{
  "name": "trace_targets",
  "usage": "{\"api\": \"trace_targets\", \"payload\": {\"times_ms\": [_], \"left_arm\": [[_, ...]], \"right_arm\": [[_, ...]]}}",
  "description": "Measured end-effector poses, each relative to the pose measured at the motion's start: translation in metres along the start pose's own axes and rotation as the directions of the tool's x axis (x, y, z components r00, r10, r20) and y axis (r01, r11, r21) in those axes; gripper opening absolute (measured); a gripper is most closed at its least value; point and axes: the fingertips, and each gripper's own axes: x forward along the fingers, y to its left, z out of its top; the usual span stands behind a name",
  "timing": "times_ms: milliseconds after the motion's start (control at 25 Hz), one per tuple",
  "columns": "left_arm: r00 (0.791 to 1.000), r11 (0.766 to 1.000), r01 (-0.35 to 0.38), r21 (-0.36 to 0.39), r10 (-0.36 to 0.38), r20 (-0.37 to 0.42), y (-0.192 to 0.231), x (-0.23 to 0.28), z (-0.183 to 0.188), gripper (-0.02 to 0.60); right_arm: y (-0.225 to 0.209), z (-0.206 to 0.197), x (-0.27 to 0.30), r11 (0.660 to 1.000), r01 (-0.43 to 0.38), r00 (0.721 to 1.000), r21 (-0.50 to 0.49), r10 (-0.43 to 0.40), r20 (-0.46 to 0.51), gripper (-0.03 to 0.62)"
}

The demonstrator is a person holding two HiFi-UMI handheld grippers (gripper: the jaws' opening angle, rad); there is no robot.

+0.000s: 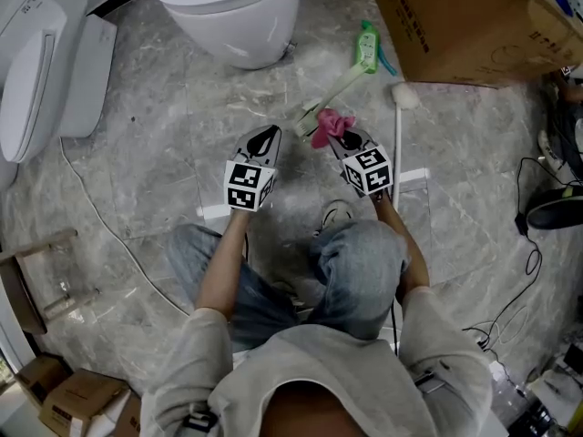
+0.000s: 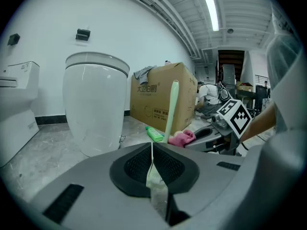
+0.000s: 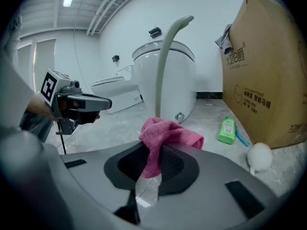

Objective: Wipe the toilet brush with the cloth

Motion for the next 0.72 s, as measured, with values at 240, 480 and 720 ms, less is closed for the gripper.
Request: {"api": "trace_targets", "payload": {"times_ms": [240, 480, 720], "left_arm": [[1.000, 1.000, 0.006, 0.000, -0.006, 0.011, -0.004, 0.001, 0.004, 0.025], [1.000, 1.000, 0.000, -0.009, 0.001, 0.027, -0.002, -0.002, 0.008, 0.025], [0.999, 1.000, -0.011, -0.014, 0.011, 0.033, 0.000, -0.003, 0.009, 0.025]], "right_arm": [[-0.014, 0.033, -0.018, 0.999, 0.038, 0.995, 0.009, -0.038, 0.087, 0.067], [-0.041, 0.113, -0.058, 0.995, 0.098, 0.959, 0.011, -0.097, 0.265, 0.067], [-0.066, 0.169, -0.091, 0.991, 0.133, 0.913, 0.031, -0.134, 0.386, 0.067]]}}
